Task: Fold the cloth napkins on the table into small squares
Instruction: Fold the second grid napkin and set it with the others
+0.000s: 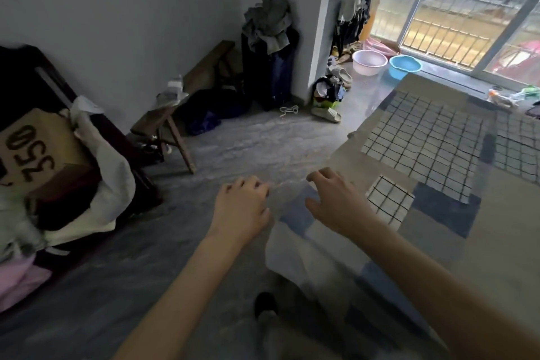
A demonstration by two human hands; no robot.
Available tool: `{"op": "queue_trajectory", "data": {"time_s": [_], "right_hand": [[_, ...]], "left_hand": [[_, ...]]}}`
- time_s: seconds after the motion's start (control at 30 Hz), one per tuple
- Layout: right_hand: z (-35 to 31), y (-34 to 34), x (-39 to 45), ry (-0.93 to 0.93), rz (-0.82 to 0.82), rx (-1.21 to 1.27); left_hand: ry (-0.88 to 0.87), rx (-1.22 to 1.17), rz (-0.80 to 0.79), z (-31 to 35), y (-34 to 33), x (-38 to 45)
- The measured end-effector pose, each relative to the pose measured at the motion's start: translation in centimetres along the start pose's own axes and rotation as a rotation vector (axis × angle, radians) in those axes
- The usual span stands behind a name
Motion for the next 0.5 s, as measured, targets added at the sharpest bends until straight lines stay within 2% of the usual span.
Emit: {"op": "queue_trajectory", "data": {"time_s": [0.23, 0.5], "right_hand": [[-3.4, 3.8, 9.5, 0.043, 0.111, -0.019], [-6.6, 6.8, 22.3, 0.053, 0.199, 0.007]], "left_hand": [[-0.065, 0.092, 0.135, -5.4, 4.8, 7.9], [-0.054, 0.019, 0.193, -12.7, 8.7, 20.3]]}}
Point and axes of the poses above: each hand's wrist, its own x-axis towards the middle knuckle, its own y-axis out of the back of the hand, z = x × y, the point moved 6 cm from there along x, towards the middle knuckle, and after that the axes turned 2 degrees about x, right-handed, at the moved point
